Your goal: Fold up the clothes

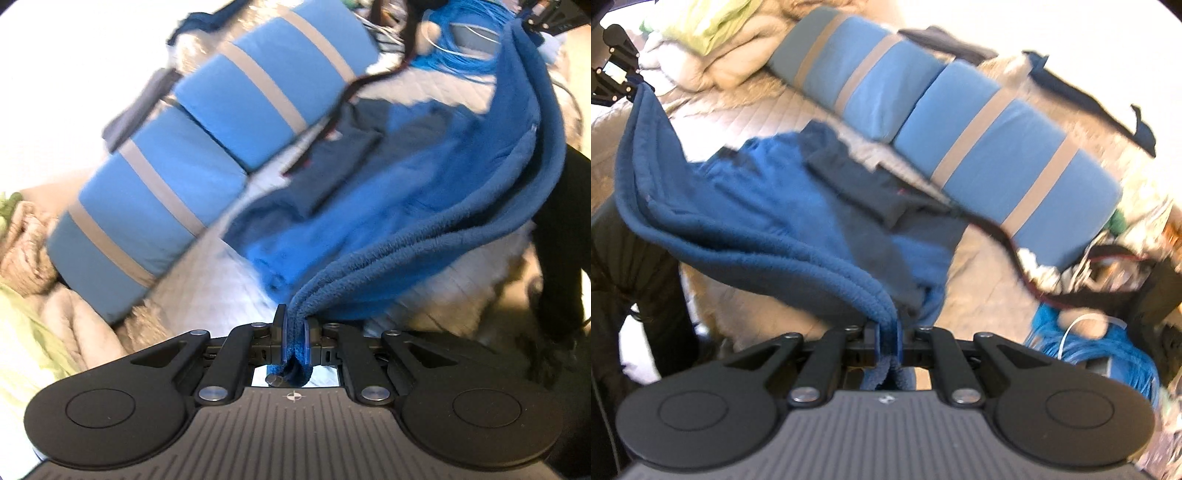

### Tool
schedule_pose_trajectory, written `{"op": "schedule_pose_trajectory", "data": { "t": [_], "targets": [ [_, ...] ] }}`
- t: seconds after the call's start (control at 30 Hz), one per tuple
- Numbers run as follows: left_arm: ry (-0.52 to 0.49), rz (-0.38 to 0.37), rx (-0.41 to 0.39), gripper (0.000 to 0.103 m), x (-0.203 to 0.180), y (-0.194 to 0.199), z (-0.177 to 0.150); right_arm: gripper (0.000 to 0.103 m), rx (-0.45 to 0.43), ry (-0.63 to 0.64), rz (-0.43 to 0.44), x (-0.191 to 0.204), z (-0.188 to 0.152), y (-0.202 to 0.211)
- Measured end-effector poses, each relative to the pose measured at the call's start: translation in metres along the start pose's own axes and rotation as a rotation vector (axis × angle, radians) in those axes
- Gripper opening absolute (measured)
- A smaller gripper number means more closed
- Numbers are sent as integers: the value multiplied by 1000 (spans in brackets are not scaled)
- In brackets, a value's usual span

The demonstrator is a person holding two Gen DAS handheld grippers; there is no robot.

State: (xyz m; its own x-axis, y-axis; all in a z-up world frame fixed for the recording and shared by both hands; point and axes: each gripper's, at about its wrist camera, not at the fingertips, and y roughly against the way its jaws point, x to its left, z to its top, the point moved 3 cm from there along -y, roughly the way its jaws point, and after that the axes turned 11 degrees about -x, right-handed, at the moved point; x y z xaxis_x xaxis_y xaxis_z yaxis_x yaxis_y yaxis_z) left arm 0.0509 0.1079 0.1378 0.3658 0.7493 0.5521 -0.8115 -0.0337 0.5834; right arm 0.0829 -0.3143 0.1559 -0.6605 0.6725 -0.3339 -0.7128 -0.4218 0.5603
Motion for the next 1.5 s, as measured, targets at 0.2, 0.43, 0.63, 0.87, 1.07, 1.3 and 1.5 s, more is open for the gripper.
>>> {"op": "schedule_pose_trajectory", "data": {
  "t": [0.2,0.43,0.63,0.87,1.07,1.3,1.5],
  "targets": [
    [44,50,-29,7,38,-35,21,9,-37,-27,-42,-36,18,-33],
    [63,97,-31,7,55,-89,32,9,-51,-23,-63,-63,32,-83],
    [58,128,-7,7,71,-146,36,9,-41,-6,-76,-85,39,-139],
    [40,140,33,7,92,-232,40,9,-10,-36,-86,-120,42,-218],
    [55,113,64,7,104,-291,37,9,32,-51,-75,-141,41,-288],
    [77,69,136,9,100,-333,19,9,94,-74,-46,-151,33,-345],
    [189,163,149,49,116,-339,3,90,127,-107,-144,-152,23,-363]
  ]
}}
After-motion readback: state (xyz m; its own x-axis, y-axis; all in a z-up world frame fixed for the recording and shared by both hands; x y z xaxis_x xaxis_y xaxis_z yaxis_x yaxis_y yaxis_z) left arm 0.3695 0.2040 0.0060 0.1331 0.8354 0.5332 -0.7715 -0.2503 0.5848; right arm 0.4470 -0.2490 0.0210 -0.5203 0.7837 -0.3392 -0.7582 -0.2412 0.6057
